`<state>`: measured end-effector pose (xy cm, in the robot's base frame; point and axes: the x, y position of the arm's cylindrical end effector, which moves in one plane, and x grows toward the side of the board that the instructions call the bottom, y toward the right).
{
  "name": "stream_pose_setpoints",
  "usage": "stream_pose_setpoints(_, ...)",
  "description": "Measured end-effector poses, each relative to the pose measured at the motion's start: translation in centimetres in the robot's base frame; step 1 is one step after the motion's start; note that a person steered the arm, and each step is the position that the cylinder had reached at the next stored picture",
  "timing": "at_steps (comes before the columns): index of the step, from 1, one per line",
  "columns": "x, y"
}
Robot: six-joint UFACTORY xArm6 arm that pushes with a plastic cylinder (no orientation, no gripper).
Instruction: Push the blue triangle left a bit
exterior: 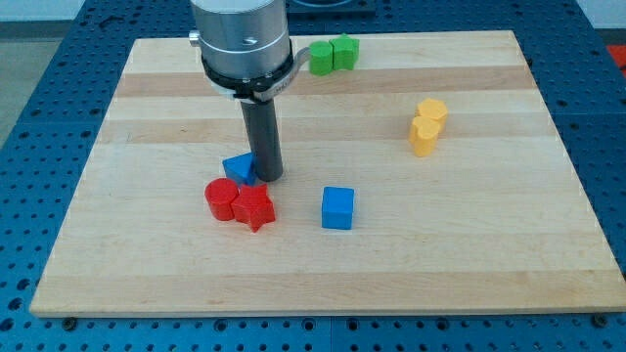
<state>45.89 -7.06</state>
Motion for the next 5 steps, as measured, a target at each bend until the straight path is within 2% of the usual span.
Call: stream_pose_setpoints(5, 0.5, -3.1)
